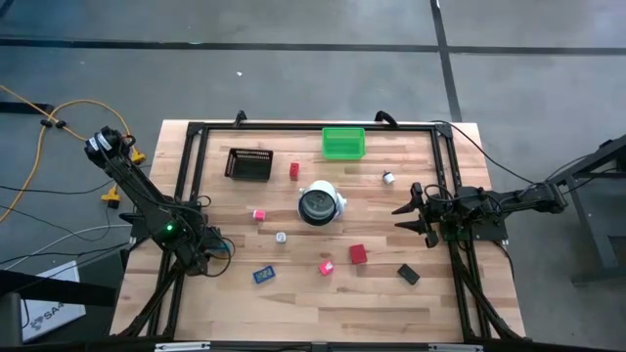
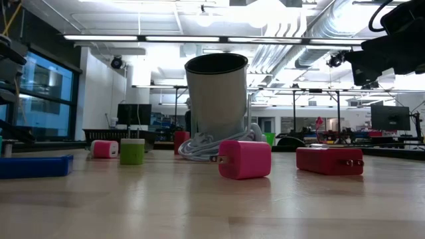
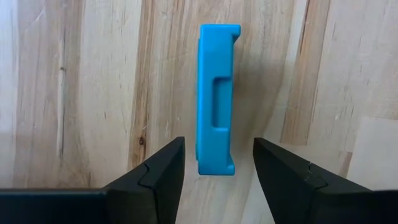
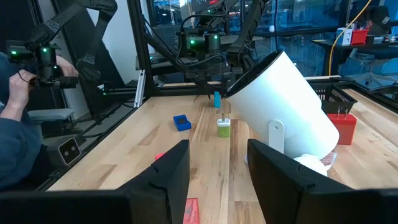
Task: Pick & Place Office items
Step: Put the light blue digital timer into the green bin
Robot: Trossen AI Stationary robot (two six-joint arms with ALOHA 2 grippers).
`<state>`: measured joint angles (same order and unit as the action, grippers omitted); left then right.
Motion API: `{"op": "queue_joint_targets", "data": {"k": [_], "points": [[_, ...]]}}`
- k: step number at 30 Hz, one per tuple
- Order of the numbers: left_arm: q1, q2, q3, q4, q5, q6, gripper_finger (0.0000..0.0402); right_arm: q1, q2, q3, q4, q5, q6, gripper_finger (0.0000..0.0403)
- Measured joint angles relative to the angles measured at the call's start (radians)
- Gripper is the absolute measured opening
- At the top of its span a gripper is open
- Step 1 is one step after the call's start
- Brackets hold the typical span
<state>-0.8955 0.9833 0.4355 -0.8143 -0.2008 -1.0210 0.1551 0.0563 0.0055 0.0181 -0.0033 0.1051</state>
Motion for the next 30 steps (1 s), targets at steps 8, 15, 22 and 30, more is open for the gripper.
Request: {"op": "queue_joint_targets", "data": {"k": [8, 15, 22, 30], "points": [[0.0, 0.0, 0.0, 0.0, -0.002, -0.004, 0.0149, 0.0, 0.0, 0.0, 0.0, 0.0, 0.0, 0.0148], [0.0, 0.0, 0.0, 0.0, -0.003, -0.005, 0.0145, 0.0, 0.0, 0.0, 0.0, 0.0, 0.0, 0.0148], [0.0, 0.0, 0.0, 0.0, -0.003, -0.008, 0.0145, 0.0, 0.0, 0.0, 0.0, 0.0, 0.0, 0.0148], [0.0, 0.0, 0.0, 0.0, -0.002, -0.005, 0.0143, 0.0, 0.0, 0.0, 0.0, 0.0, 0.0, 0.0148]]}}
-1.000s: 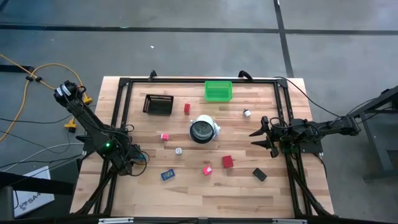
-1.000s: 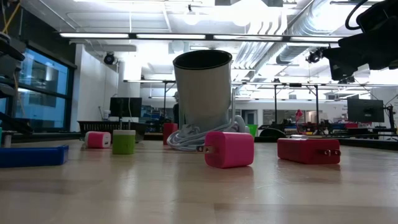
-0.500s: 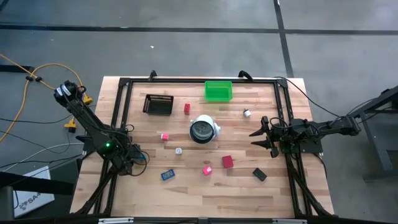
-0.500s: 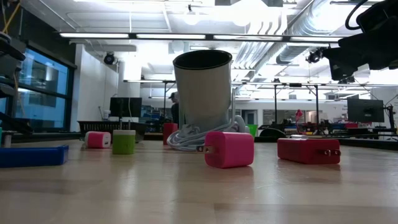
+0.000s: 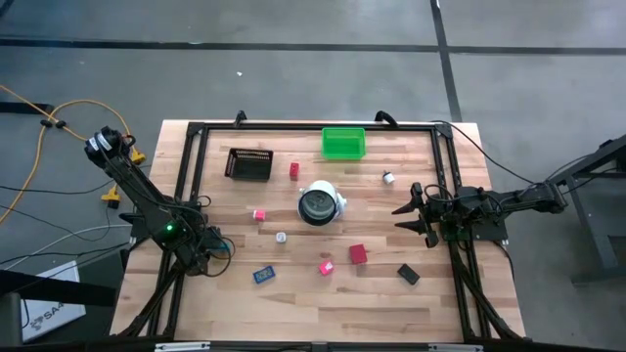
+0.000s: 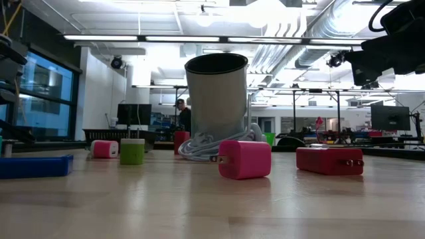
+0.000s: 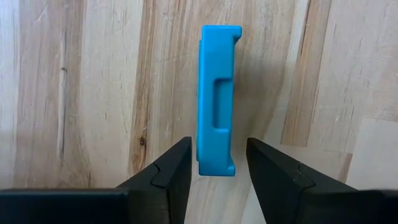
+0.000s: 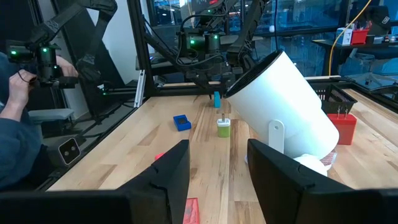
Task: Pick & Place Office items
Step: Put the light blue digital timer into the green bin
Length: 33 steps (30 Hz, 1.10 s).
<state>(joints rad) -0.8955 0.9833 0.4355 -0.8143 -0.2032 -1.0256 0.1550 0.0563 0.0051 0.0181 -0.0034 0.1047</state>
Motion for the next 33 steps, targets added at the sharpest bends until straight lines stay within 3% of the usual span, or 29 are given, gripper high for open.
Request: {"op": "queue_joint_targets", "data": {"k": [13, 33], "points": [[0.0, 0.0, 0.0, 0.004, 0.004, -0.003, 0.0083, 0.0, 0.0, 0.0, 0.0, 0.0, 0.0, 0.0148], [0.0, 0.0, 0.0, 0.015, 0.01, -0.014, 0.0074, 0.0, 0.0, 0.0, 0.0, 0.0, 0.0, 0.0148]]}}
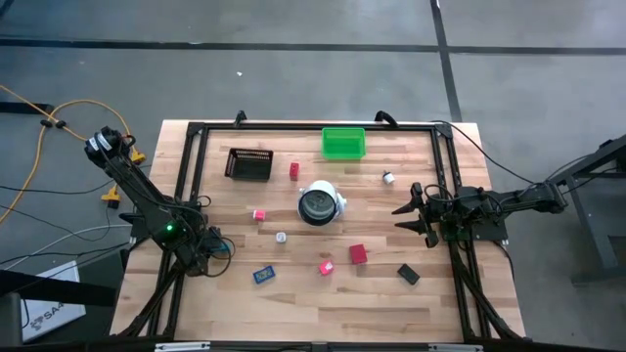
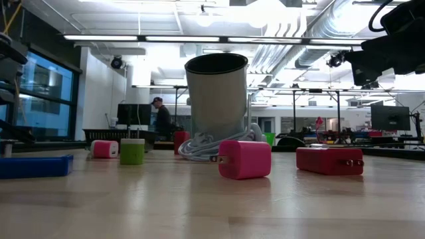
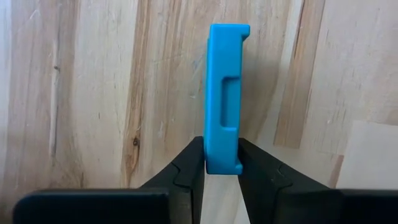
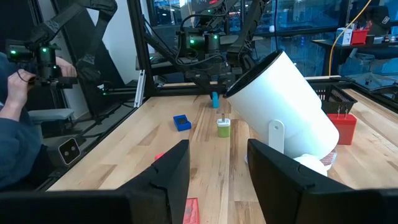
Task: Pick & Place Office items
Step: Put the light blue digital timer into the green bin
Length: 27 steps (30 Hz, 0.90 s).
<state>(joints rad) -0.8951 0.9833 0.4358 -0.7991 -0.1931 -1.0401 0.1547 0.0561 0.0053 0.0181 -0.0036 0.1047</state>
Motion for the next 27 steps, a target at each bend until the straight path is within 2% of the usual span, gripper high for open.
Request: {"op": "queue_joint_targets", "data": {"k": [18, 27], "points": [[0.0, 0.0, 0.002, 0.057, -0.034, 0.079, 0.0074, 0.0, 0.0, 0.0, 0.0, 0.0, 0.0, 0.0148], [0.06, 0.0, 0.032, 0.058, -0.047, 0.151, 0.0074, 0.0, 0.0, 0.0, 0.0, 0.0, 0.0, 0.0148]]}}
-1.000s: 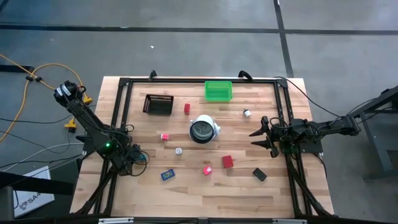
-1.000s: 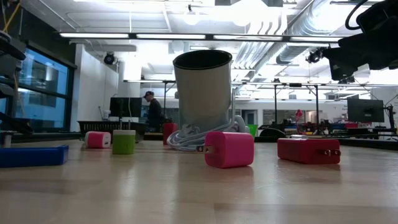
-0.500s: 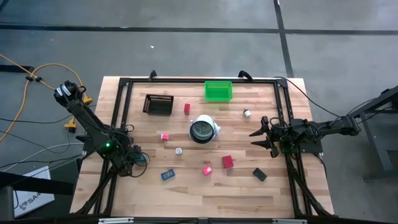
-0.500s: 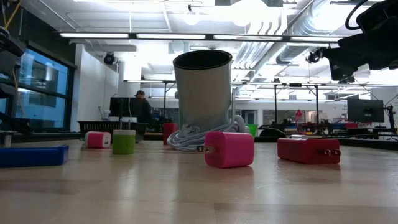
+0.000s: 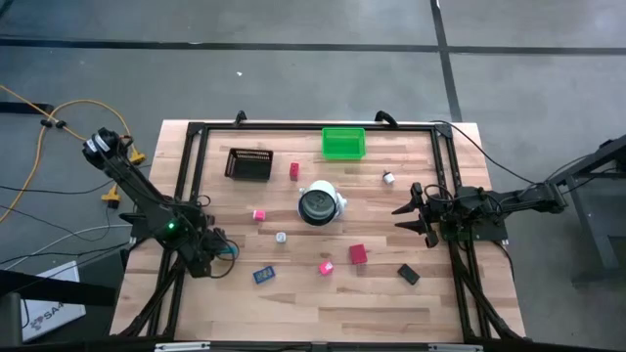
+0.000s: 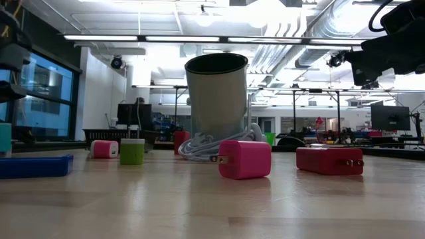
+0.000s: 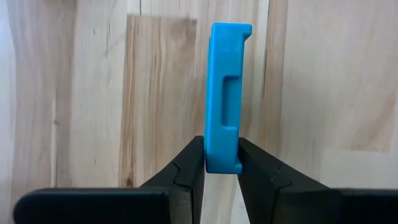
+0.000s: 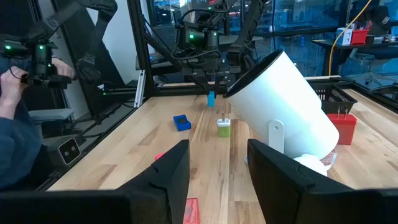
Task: Pick & Place Office items
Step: Put the light blue digital timer into the green bin
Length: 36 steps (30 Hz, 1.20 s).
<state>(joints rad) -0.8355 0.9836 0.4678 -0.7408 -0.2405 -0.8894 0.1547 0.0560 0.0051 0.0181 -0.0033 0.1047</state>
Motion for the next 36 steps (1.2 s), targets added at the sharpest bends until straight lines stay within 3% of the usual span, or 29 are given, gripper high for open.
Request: {"op": "queue_joint_targets", "data": {"k": [21, 36], "points": [[0.366, 0.023, 0.209, -0.007, 0.004, 0.46, 0.0074, 0.0, 0.0, 0.0, 0.0, 0.0, 0.0, 0.0148], [0.681, 0.228, 0.547, -0.105, 0.041, 0.748, 0.0074, 0.0, 0.0, 0.0, 0.0, 0.0, 0.0, 0.0148]]}}
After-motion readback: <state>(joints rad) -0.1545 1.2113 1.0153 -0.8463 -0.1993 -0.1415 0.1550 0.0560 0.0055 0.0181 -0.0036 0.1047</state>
